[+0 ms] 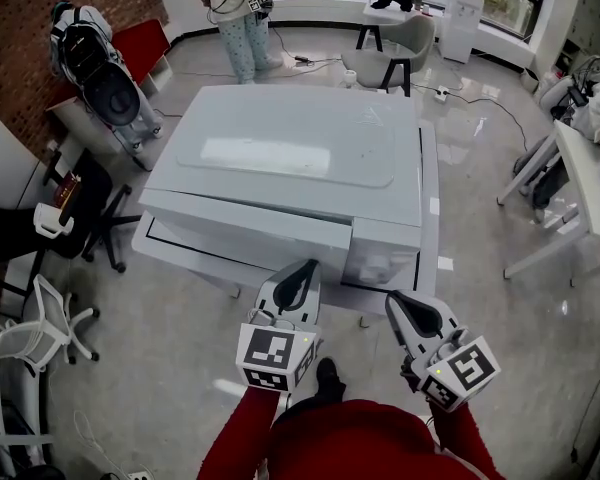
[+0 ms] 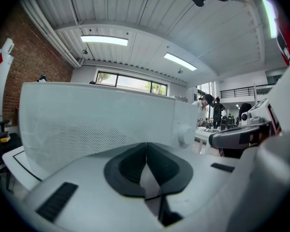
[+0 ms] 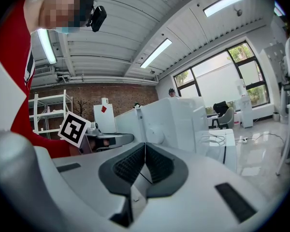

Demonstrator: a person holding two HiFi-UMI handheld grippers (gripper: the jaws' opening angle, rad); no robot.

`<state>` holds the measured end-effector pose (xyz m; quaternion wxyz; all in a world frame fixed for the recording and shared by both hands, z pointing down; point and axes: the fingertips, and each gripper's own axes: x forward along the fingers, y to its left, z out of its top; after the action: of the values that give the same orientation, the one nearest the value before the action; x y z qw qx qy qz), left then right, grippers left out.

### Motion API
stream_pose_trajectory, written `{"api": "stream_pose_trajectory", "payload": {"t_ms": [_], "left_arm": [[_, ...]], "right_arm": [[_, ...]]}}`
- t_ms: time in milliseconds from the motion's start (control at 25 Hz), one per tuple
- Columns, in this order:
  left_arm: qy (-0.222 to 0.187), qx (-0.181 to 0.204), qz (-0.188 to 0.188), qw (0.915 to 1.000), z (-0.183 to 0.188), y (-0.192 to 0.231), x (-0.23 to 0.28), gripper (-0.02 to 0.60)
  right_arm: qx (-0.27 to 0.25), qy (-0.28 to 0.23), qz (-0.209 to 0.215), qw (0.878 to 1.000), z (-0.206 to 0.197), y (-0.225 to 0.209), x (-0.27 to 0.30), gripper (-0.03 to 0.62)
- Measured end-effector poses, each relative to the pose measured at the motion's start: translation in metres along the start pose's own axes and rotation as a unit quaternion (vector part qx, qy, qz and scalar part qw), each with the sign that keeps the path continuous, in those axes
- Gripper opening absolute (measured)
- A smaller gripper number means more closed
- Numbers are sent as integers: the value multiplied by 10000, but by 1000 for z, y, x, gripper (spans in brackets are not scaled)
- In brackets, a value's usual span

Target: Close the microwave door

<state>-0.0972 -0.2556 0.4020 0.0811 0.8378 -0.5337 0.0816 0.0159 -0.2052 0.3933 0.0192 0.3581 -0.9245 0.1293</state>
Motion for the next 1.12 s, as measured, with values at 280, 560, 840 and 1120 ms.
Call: {"api": "stream_pose_trajectory", "payload": {"t_ms": [280,560,840,1120], "left_arm": [[-30,-59,7,10000,2,4,12,11],[-33,46,-36,10000,2,2,13,11],[-94,-72,-123,9999,4,2,8,11],[-423,256,-633,9968,19,-8,-40,11]], "right_arm": [[-43,10,-14,10000,0,0,1,15],[-14,59,-45,10000,-2,0,2,15],[-68,10,-20,10000,1,5,1,15],[-153,-182,46,9997,11,8,-5,15]]}}
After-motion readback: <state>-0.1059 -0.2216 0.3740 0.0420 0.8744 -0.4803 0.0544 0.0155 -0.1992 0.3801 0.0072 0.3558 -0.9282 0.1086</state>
